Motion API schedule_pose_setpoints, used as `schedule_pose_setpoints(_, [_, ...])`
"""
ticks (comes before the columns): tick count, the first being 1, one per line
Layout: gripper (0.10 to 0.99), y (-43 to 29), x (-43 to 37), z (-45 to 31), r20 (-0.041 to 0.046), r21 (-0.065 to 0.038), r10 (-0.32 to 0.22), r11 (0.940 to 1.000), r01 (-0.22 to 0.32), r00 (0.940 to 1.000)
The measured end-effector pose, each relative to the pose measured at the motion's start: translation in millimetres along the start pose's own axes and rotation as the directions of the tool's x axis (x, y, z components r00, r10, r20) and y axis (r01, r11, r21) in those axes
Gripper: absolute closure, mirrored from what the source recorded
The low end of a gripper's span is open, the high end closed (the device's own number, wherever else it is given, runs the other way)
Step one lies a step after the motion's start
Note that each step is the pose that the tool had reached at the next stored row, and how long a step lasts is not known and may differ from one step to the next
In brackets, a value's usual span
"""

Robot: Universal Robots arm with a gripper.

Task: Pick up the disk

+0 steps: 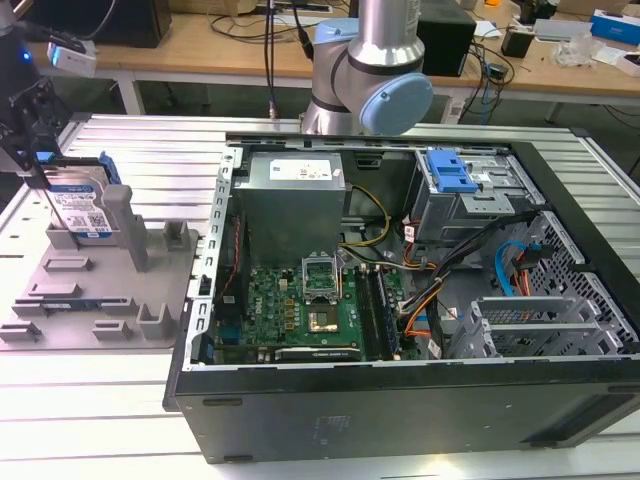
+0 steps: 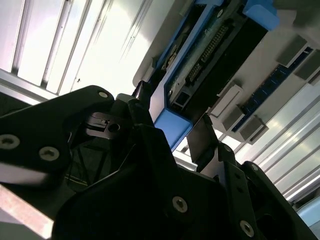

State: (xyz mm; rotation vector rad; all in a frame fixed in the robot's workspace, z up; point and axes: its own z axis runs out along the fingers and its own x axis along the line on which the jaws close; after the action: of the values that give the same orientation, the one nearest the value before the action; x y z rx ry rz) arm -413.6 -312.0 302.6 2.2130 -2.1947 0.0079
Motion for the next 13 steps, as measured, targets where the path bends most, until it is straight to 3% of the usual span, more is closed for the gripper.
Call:
schedule_pose_setpoints(4, [0.545, 0.0, -0.1, 2.0, 0.0, 0.0, 0.0, 1.0, 0.0, 1.0])
schedule_pose_setpoints(6, [0.678, 0.0, -0.1, 3.0, 0.0, 0.0, 0.0, 1.0, 0.0, 1.0])
schedule_pose_setpoints(13, [0.678, -0.1, -0.1, 5.4, 0.0, 0.0, 0.0, 1.0, 0.0, 1.0])
